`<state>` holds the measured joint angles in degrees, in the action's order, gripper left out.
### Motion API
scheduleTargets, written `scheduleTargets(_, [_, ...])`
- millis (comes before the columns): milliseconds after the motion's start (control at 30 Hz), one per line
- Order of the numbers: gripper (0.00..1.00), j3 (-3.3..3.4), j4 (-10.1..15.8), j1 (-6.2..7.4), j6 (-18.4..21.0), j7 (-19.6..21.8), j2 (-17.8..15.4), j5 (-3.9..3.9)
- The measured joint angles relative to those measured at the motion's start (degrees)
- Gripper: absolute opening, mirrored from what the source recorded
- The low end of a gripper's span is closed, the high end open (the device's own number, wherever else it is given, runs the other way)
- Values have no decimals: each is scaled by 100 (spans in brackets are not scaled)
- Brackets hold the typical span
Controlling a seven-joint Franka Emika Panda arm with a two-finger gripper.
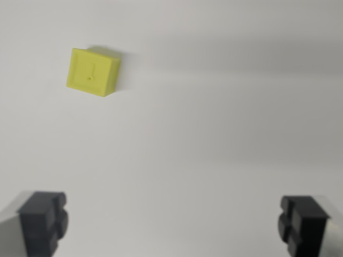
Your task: Pick yellow cube
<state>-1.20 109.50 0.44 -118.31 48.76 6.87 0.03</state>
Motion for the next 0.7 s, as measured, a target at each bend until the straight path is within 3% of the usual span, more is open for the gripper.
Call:
scheduleTargets(267, [100,-1,-4,24,-26,74,40,0])
scheduleTargets(700, [100,-2,136,164,-400,378,292,-12])
